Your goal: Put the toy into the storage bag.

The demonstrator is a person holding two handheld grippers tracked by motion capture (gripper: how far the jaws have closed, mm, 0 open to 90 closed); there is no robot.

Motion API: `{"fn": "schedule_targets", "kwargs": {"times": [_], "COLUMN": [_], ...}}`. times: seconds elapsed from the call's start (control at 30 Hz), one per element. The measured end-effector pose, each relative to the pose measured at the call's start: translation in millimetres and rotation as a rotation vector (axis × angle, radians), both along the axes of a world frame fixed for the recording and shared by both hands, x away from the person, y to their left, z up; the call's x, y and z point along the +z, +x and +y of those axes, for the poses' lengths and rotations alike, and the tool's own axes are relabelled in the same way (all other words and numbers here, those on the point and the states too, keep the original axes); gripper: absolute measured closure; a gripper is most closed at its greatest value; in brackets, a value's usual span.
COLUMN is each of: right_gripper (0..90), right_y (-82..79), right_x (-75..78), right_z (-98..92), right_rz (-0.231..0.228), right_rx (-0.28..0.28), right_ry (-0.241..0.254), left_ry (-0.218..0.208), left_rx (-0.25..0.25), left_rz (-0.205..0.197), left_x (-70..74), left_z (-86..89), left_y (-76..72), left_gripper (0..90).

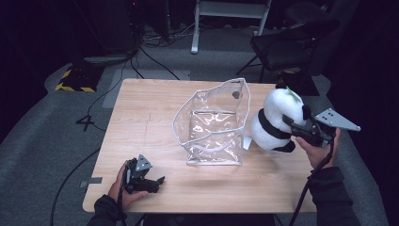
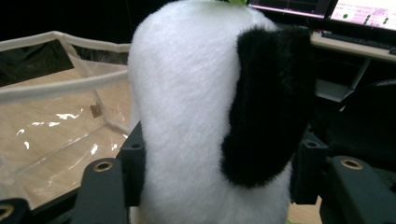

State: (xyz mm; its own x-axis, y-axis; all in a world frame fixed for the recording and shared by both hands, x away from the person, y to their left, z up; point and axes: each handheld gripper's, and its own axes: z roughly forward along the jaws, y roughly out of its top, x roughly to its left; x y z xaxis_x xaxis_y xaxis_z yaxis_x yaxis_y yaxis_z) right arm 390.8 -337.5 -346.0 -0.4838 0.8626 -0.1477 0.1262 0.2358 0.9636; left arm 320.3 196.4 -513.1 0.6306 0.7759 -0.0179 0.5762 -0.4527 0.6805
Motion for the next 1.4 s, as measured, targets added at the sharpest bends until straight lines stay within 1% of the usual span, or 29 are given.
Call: {"fn": "schedule_targets", "kwargs": {"times": [0.1,0.33,0.37,0.4,0.5,0.6,0.8,0.83,0.87,1.0,1.13,1.23,1.4], "right_gripper": [40.1,40.1,40.1,40.1,40.1,40.2,40.1,40.1,40.1,40.1,40.1,40.1,40.2], "right_y": [4.5,8.6,10.1,10.1,10.7,10.1,8.9,7.3,7.3,3.5,2.5,1.3,0.8], "right_x": [14.8,41.4,46.9,46.9,54.0,59.4,74.3,79.1,79.1,87.8,95.0,99.8,106.7], "right_z": [0.8,3.7,4.9,4.9,7.4,10.6,15.1,17.2,17.2,21.6,24.3,27.7,30.4], "right_rz": [-0.022,-0.061,-0.069,-0.069,-0.081,-0.089,-0.116,-0.125,-0.125,-0.147,-0.156,-0.170,-0.177], "right_rx": [-0.006,-0.026,-0.026,-0.026,-0.022,-0.018,-0.017,-0.016,-0.016,-0.005,0.002,0.002,0.008], "right_ry": [0.010,0.016,0.019,0.019,0.031,0.029,0.028,0.028,0.028,0.029,0.041,0.036,0.045], "left_ry": [-0.001,0.001,0.001,0.000,-0.002,-0.001,0.000,0.000,0.000,-0.001,0.000,-0.002,-0.001], "left_rx": [0.001,0.003,0.003,0.003,0.005,0.005,0.004,0.004,0.004,0.005,0.004,0.005,0.005], "left_rz": [0.001,-0.001,-0.001,-0.001,0.000,0.000,-0.001,-0.001,-0.001,0.000,-0.001,0.000,0.000], "left_x": [0.0,0.0,0.0,0.0,-0.1,-0.1,0.0,0.0,0.0,-0.1,0.0,-0.1,-0.1], "left_z": [-0.1,0.0,0.1,0.0,-0.1,0.0,0.1,0.1,0.1,0.0,0.0,-0.1,-0.1], "left_y": [-0.1,0.0,0.1,0.1,0.0,0.0,0.1,0.1,0.1,0.0,0.1,0.0,0.0], "left_gripper": [7.2,7.2,7.2,7.2,7.2,7.2,7.2,7.2,7.2,7.2,7.2,7.2,7.2]}}
